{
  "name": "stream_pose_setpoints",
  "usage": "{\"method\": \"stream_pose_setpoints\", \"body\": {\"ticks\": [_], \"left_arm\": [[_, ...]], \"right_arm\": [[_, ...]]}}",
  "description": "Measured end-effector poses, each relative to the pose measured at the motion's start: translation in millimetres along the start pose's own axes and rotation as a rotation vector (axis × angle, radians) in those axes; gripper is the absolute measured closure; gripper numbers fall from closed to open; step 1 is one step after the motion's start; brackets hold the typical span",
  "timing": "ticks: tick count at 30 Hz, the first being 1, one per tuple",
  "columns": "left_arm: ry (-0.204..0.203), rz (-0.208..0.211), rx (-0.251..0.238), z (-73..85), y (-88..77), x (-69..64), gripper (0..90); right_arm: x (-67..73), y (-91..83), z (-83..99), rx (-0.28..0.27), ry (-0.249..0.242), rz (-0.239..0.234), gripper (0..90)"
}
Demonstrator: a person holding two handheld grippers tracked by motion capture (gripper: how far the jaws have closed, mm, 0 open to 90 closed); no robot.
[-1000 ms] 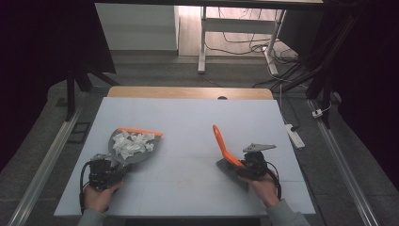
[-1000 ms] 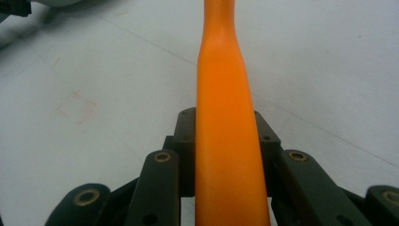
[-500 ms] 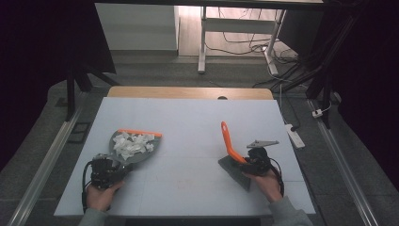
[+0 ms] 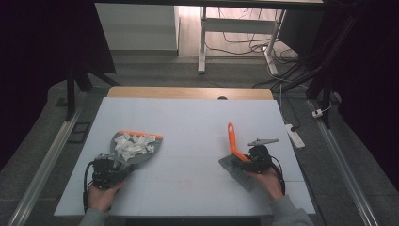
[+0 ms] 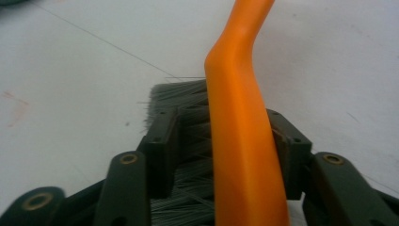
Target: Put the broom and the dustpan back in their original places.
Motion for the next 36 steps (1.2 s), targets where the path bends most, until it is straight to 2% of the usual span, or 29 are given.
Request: {"method": "stream_pose_setpoints", "body": {"ticks": [2, 4, 7, 11, 12, 13, 14, 17, 21, 25, 26, 29, 36], "left_arm": [[0.005, -0.005, 0.001, 0.0, 0.2, -0.1, 50.0], [0.021, -0.023, 0.003, 0.0, 0.1, -1.4, 44.4], [0.034, -0.028, -0.003, 0.1, -1.2, -3.1, 35.5], [0.034, -0.034, -0.008, -0.1, -3.1, -3.2, 28.3], [0.039, -0.035, -0.010, 0.0, -3.9, -3.3, 26.6], [0.047, -0.035, -0.011, 0.1, -5.0, -3.6, 24.4], [0.052, -0.037, -0.015, 0.3, -6.2, -4.2, 23.2], [0.072, -0.042, -0.019, 1.0, -10.1, -5.3, 22.5], [0.104, -0.042, -0.017, 2.3, -18.1, -7.0, 22.7], [0.184, -0.037, -0.013, 1.2, -26.7, -10.9, 24.4], [0.205, -0.017, -0.012, 0.7, -28.7, -11.5, 25.5], [0.257, 0.001, -0.013, -0.3, -33.2, -13.1, 27.3], [0.339, 0.093, -0.038, -4.6, -40.3, -14.5, 30.2]], "right_arm": [[-1.0, 1.1, -0.2, 0.012, -0.004, 0.030, 45.9], [-3.9, 3.1, -0.2, 0.019, 0.011, 0.029, 45.2], [-6.4, 5.3, -0.7, 0.025, 0.024, 0.032, 43.3], [-5.5, 5.6, -1.3, 0.029, 0.012, 0.048, 41.6], [-4.7, 5.4, -1.6, 0.028, 0.009, 0.068, 39.9], [-4.3, 4.8, -1.9, 0.026, -0.013, 0.107, 37.9], [-4.1, 4.1, -2.2, 0.020, -0.018, 0.123, 38.4], [-4.1, 2.6, -2.0, 0.013, -0.016, 0.117, 39.7], [-1.6, -3.7, -2.8, -0.023, -0.047, 0.149, 41.8], [0.5, -12.1, -2.7, -0.050, -0.074, 0.128, 43.0], [1.1, -13.9, -2.3, -0.061, -0.087, 0.121, 43.0], [2.9, -19.4, -0.8, -0.088, -0.117, 0.095, 43.7], [9.7, -25.5, 3.1, -0.125, -0.183, 0.045, 44.5]]}}
Point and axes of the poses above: each handheld gripper's, and its own axes: y roughly forward along the jaws, z roughly out of its underside, x roughly to its left, the point moved 1 cm from there along y, roughly forward along the jaws, and after that the axes turned 7 degrees about z, right-handed, at the moved point
